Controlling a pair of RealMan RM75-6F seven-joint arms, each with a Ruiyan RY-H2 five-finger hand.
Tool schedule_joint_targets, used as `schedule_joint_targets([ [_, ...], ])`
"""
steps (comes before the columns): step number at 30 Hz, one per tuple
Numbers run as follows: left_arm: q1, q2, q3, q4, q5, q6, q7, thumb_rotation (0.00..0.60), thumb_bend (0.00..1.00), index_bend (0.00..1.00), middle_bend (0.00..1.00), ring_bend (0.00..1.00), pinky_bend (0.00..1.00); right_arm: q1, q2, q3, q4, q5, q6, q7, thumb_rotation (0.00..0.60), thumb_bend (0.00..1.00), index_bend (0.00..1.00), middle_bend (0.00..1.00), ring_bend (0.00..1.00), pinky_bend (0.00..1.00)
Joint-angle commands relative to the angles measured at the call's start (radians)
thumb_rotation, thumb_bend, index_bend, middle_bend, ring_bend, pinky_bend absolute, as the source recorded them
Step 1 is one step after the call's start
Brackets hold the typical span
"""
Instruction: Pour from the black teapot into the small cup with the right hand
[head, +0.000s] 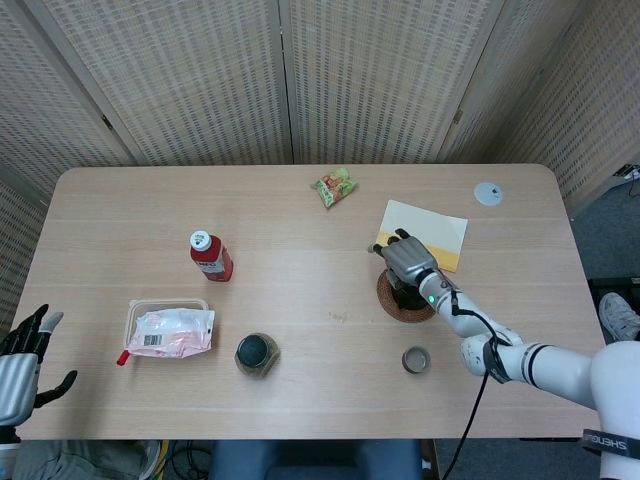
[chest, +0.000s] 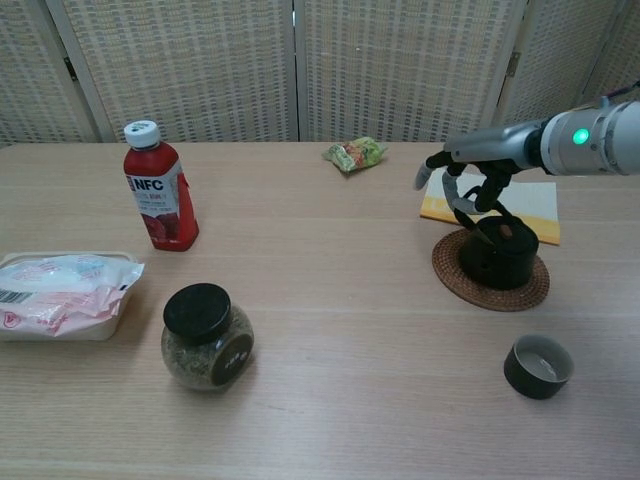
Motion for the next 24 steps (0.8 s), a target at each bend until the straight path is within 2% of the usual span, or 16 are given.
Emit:
schedule_joint_targets([
  [1, -0.001, 0.001, 0.000, -0.001, 0.001, 0.000, 0.002, 0.600, 0.24, 0.09, 0.00, 0.08, 0.13, -0.011, 0.027, 0.003, -0.038, -0.019, 0.020, 0.014, 0.600, 0.56, 0.17, 0.47, 0.17, 0.07],
  [16, -0.003, -0.002, 0.000, -0.003, 0.009, 0.001, 0.003, 0.600, 0.24, 0.09, 0.00, 0.07, 0.13, -0.092, 0.193, -0.050, -0.281, -0.093, 0.159, -0.018, 0.600, 0.55, 0.17, 0.47, 0.18, 0.08],
  [24, 0.006, -0.002, 0.005, 0.000, 0.012, 0.010, -0.008, 0.600, 0.24, 0.09, 0.00, 0.07, 0.13, -0.123, 0.247, -0.090, -0.355, -0.110, 0.199, -0.069, 0.600, 0.55, 0.17, 0.46, 0.18, 0.08],
])
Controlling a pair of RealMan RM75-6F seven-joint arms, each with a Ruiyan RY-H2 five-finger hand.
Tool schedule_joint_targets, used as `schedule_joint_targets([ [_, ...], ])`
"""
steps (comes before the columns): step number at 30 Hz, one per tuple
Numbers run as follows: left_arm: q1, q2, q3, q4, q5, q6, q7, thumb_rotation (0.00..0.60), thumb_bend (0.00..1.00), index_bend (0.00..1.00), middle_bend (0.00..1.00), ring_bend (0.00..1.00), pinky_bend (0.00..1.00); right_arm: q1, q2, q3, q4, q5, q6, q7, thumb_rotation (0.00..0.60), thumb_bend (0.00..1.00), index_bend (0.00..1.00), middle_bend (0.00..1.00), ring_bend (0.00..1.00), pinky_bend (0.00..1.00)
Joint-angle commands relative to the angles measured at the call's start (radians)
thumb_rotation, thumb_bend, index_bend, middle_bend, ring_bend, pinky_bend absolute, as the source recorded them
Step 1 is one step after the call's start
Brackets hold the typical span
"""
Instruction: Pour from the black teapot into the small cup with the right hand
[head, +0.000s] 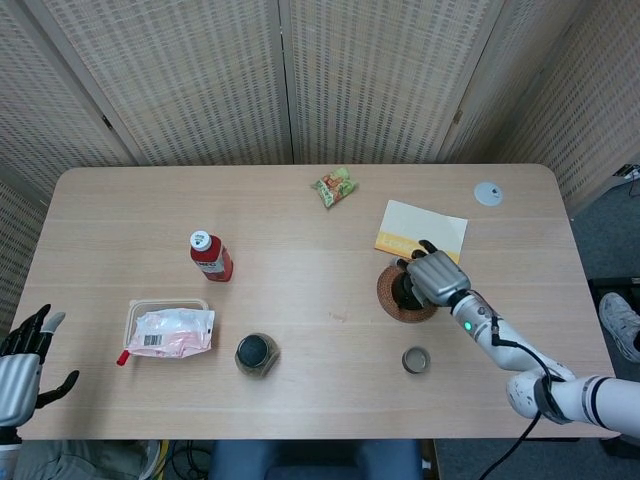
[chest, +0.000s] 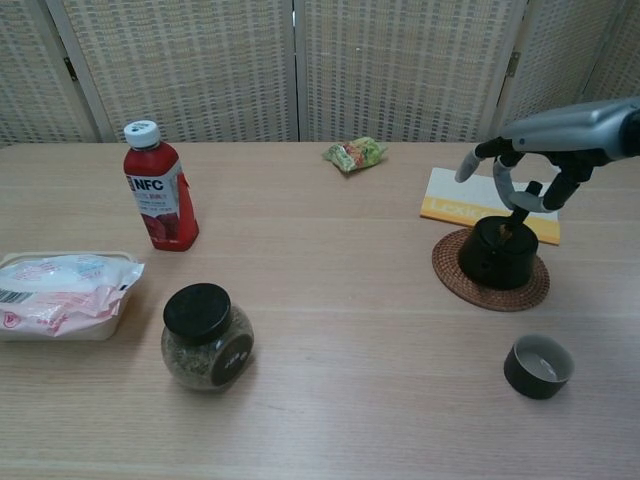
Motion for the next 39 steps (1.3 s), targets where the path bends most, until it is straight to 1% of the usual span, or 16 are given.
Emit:
schedule_joint_targets([
  [1, 0.003, 0.000, 0.002, 0.003, -0.001, 0.001, -0.004, 0.600, 0.24, 0.09, 0.00, 0.07, 0.13, -0.013, 0.014, -0.015, -0.022, -0.004, 0.018, -0.021, 0.600, 0.55, 0.17, 0.46, 0.18, 0.08],
  [3, 0.007, 0.001, 0.003, 0.006, -0.003, 0.004, -0.010, 0.600, 0.24, 0.09, 0.00, 0.07, 0.13, -0.023, 0.023, -0.022, -0.038, -0.008, 0.037, -0.037, 0.600, 0.53, 0.17, 0.43, 0.18, 0.08],
  [4, 0.008, 0.001, 0.003, 0.007, -0.003, 0.006, -0.013, 0.600, 0.24, 0.09, 0.00, 0.07, 0.13, -0.028, 0.026, -0.024, -0.044, -0.009, 0.047, -0.043, 0.600, 0.50, 0.17, 0.41, 0.18, 0.08],
  [5, 0.010, 0.001, 0.003, 0.009, -0.003, 0.009, -0.016, 0.600, 0.24, 0.09, 0.00, 0.07, 0.13, -0.034, 0.030, -0.025, -0.052, -0.008, 0.062, -0.050, 0.600, 0.47, 0.17, 0.39, 0.18, 0.08],
  [7, 0.012, 0.001, 0.004, 0.012, 0.001, 0.012, -0.021, 0.600, 0.24, 0.09, 0.00, 0.07, 0.13, -0.045, 0.036, -0.025, -0.063, -0.002, 0.092, -0.069, 0.600, 0.36, 0.17, 0.36, 0.18, 0.08],
  [9, 0.014, 0.001, 0.006, 0.015, 0.004, 0.015, -0.025, 0.600, 0.24, 0.09, 0.00, 0.07, 0.13, -0.053, 0.042, -0.028, -0.067, 0.008, 0.114, -0.091, 0.600, 0.29, 0.17, 0.35, 0.18, 0.08],
  [13, 0.017, 0.000, 0.007, 0.020, 0.007, 0.019, -0.032, 0.600, 0.24, 0.09, 0.00, 0.07, 0.13, -0.061, 0.049, -0.035, -0.056, 0.059, 0.138, -0.144, 0.600, 0.21, 0.17, 0.33, 0.18, 0.08],
  [17, 0.019, -0.003, 0.009, 0.024, 0.009, 0.019, -0.036, 0.600, 0.24, 0.09, 0.00, 0.07, 0.13, -0.071, 0.051, -0.042, -0.032, 0.099, 0.128, -0.155, 0.600, 0.21, 0.17, 0.33, 0.18, 0.08],
  [21, 0.019, -0.005, 0.009, 0.028, 0.010, 0.019, -0.039, 0.600, 0.24, 0.09, 0.00, 0.07, 0.13, -0.085, 0.044, -0.056, -0.001, 0.112, 0.114, -0.156, 0.600, 0.21, 0.17, 0.33, 0.18, 0.08],
  [27, 0.018, -0.008, 0.010, 0.028, 0.014, 0.016, -0.037, 0.600, 0.24, 0.09, 0.00, 0.07, 0.13, -0.108, 0.006, -0.063, 0.056, 0.086, 0.095, -0.135, 0.600, 0.21, 0.17, 0.33, 0.18, 0.08],
  [34, 0.022, -0.010, 0.011, 0.026, 0.014, 0.020, -0.034, 0.600, 0.24, 0.09, 0.00, 0.07, 0.13, -0.126, -0.047, -0.059, 0.120, 0.043, 0.072, -0.101, 0.600, 0.21, 0.17, 0.33, 0.17, 0.08],
  [39, 0.024, -0.008, 0.012, 0.024, 0.014, 0.021, -0.033, 0.600, 0.24, 0.09, 0.00, 0.07, 0.13, -0.134, -0.071, -0.056, 0.145, 0.012, 0.066, -0.092, 0.600, 0.21, 0.17, 0.33, 0.16, 0.08],
])
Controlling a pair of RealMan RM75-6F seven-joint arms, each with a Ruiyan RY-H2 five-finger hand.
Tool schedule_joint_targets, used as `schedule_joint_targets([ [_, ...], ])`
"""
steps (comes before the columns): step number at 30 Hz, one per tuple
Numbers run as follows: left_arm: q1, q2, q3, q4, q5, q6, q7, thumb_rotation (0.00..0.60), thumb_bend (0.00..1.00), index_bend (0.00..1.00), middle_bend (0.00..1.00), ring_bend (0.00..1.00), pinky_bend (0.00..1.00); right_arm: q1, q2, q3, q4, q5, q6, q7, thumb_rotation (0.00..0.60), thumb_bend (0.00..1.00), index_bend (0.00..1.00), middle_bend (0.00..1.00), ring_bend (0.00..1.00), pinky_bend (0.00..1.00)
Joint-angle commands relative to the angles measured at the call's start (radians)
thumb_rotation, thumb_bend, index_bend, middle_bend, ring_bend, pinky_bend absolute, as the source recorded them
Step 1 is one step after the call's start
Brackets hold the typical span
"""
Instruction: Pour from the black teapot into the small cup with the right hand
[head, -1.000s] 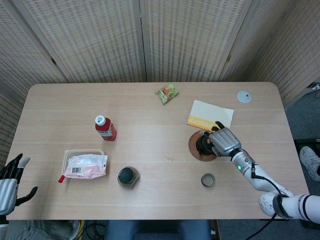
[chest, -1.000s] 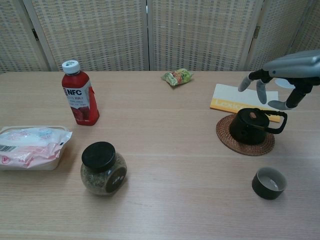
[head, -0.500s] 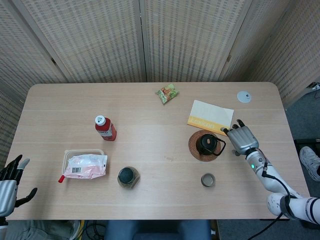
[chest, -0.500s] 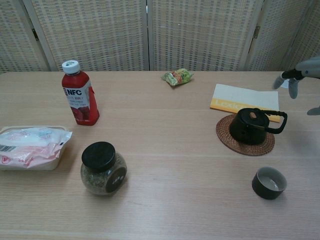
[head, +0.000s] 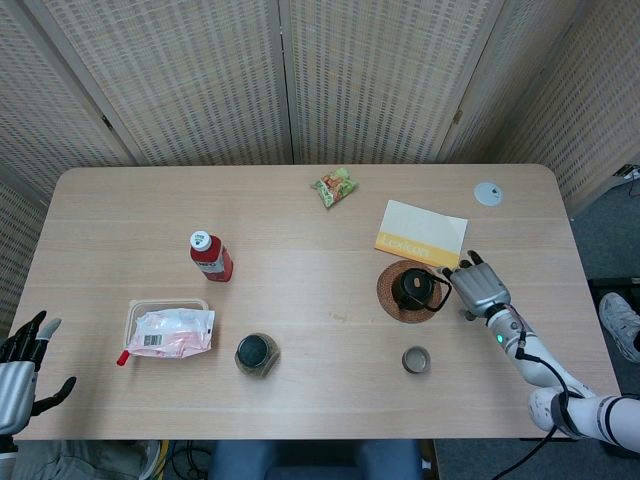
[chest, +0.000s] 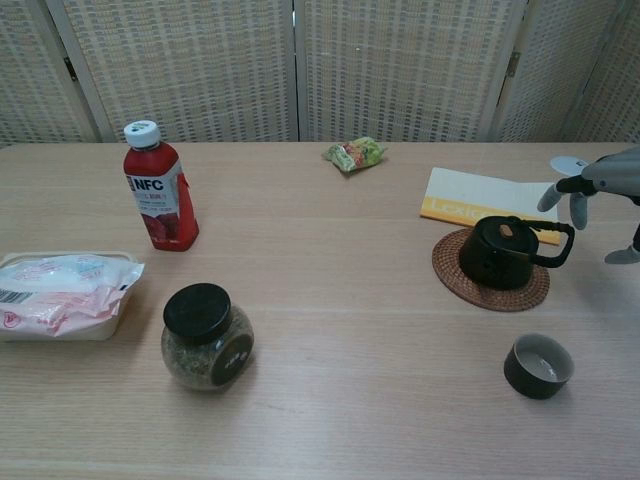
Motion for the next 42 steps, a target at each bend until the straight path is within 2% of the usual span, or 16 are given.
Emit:
schedule_joint_targets([
  [1, 0.001, 0.000, 0.000, -0.001, 0.000, 0.000, 0.000, 0.600, 0.24, 0.09, 0.00, 0.07, 0.13, -0.006, -0.012, 0.003, 0.010, -0.015, 0.000, 0.005, 0.600, 0.21, 0.17, 0.33, 0.16, 0.08],
  [19, 0.006, 0.002, 0.002, 0.002, 0.002, 0.003, -0.005, 0.600, 0.24, 0.09, 0.00, 0.07, 0.13, -0.040, -0.027, 0.018, -0.025, -0.079, 0.042, -0.007, 0.600, 0.22, 0.17, 0.33, 0.16, 0.08],
  [23, 0.009, 0.003, 0.003, 0.005, 0.001, 0.005, -0.010, 0.600, 0.24, 0.09, 0.00, 0.07, 0.13, -0.052, -0.001, 0.027, -0.070, -0.095, 0.082, -0.020, 0.600, 0.25, 0.17, 0.32, 0.16, 0.08],
  [27, 0.010, 0.002, 0.004, 0.007, 0.008, 0.009, -0.013, 0.600, 0.24, 0.09, 0.00, 0.07, 0.13, -0.073, 0.021, 0.032, -0.124, -0.140, 0.133, -0.018, 0.600, 0.26, 0.17, 0.30, 0.16, 0.01],
  [32, 0.011, 0.003, 0.005, 0.010, 0.011, 0.011, -0.019, 0.600, 0.24, 0.09, 0.00, 0.08, 0.13, -0.099, 0.042, 0.027, -0.179, -0.191, 0.170, -0.013, 0.600, 0.26, 0.18, 0.28, 0.15, 0.00],
  [36, 0.013, 0.005, 0.005, 0.013, 0.015, 0.015, -0.026, 0.600, 0.24, 0.09, 0.00, 0.08, 0.13, -0.118, 0.034, 0.028, -0.189, -0.222, 0.200, -0.013, 0.600, 0.29, 0.25, 0.28, 0.16, 0.00],
  [42, 0.015, 0.004, 0.006, 0.025, 0.015, 0.015, -0.041, 0.600, 0.24, 0.09, 0.00, 0.08, 0.13, -0.132, 0.005, 0.042, -0.164, -0.230, 0.210, -0.009, 0.600, 0.31, 0.32, 0.32, 0.23, 0.00],
])
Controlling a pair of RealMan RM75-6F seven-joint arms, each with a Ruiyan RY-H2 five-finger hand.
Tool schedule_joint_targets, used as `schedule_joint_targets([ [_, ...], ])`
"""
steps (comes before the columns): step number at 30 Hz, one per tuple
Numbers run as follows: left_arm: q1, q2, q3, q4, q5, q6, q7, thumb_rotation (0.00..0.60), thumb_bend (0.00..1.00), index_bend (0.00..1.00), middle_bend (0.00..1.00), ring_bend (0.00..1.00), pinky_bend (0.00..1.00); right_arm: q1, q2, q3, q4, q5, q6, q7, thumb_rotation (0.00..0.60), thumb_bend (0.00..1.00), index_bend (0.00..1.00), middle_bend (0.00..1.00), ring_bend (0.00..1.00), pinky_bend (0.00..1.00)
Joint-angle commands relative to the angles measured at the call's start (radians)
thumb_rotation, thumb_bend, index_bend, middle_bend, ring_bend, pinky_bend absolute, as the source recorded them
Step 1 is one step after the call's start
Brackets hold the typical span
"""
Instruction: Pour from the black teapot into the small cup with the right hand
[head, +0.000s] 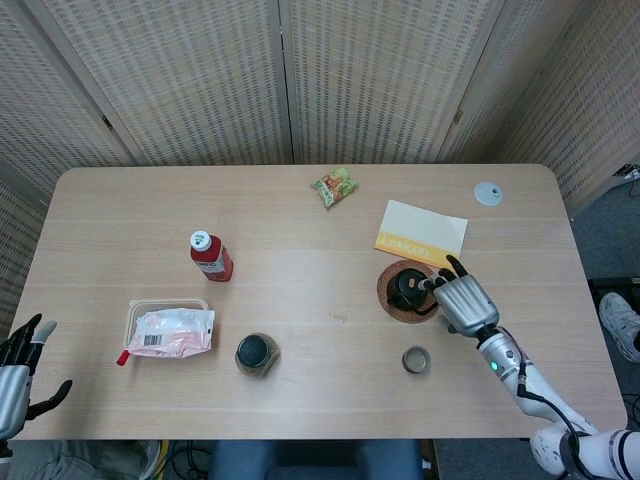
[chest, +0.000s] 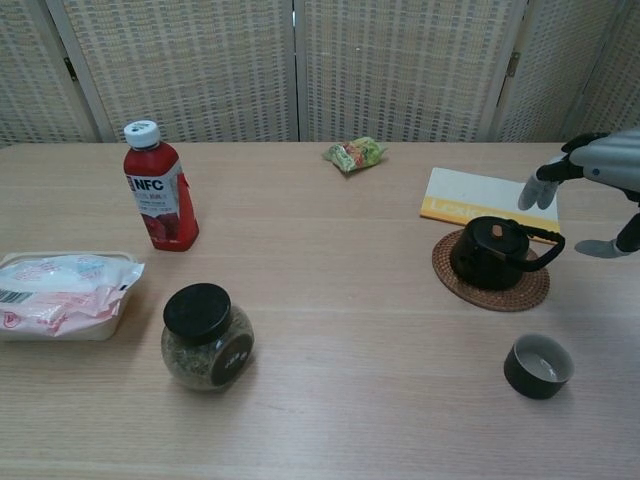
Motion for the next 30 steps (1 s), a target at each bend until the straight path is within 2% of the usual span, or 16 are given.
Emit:
schedule_joint_targets([
  [1, 0.001, -0.002, 0.000, 0.006, -0.001, 0.000, -0.006, 0.600, 0.24, 0.09, 0.00, 0.08, 0.13, -0.003, -0.015, 0.006, 0.017, 0.003, -0.006, 0.002, 0.600, 0.31, 0.33, 0.33, 0.23, 0.00],
  [13, 0.007, -0.004, -0.002, 0.029, -0.007, 0.003, -0.034, 0.600, 0.24, 0.09, 0.00, 0.08, 0.13, 0.008, -0.090, 0.027, 0.087, -0.004, -0.053, 0.010, 0.600, 0.32, 0.37, 0.42, 0.30, 0.00],
  [24, 0.010, -0.004, 0.000, 0.030, -0.008, 0.000, -0.039, 0.600, 0.24, 0.09, 0.00, 0.08, 0.13, 0.003, -0.101, 0.030, 0.110, -0.016, -0.073, 0.028, 0.600, 0.31, 0.38, 0.43, 0.31, 0.00],
  [26, 0.009, -0.004, 0.000, 0.029, -0.007, -0.001, -0.041, 0.600, 0.24, 0.09, 0.00, 0.08, 0.13, 0.001, -0.104, 0.030, 0.115, -0.019, -0.075, 0.032, 0.600, 0.27, 0.38, 0.43, 0.31, 0.00],
  [30, 0.010, -0.001, 0.000, 0.026, -0.009, -0.003, -0.045, 0.600, 0.24, 0.09, 0.00, 0.08, 0.13, -0.004, -0.107, 0.035, 0.119, -0.035, -0.073, 0.060, 0.600, 0.04, 0.40, 0.44, 0.31, 0.00],
])
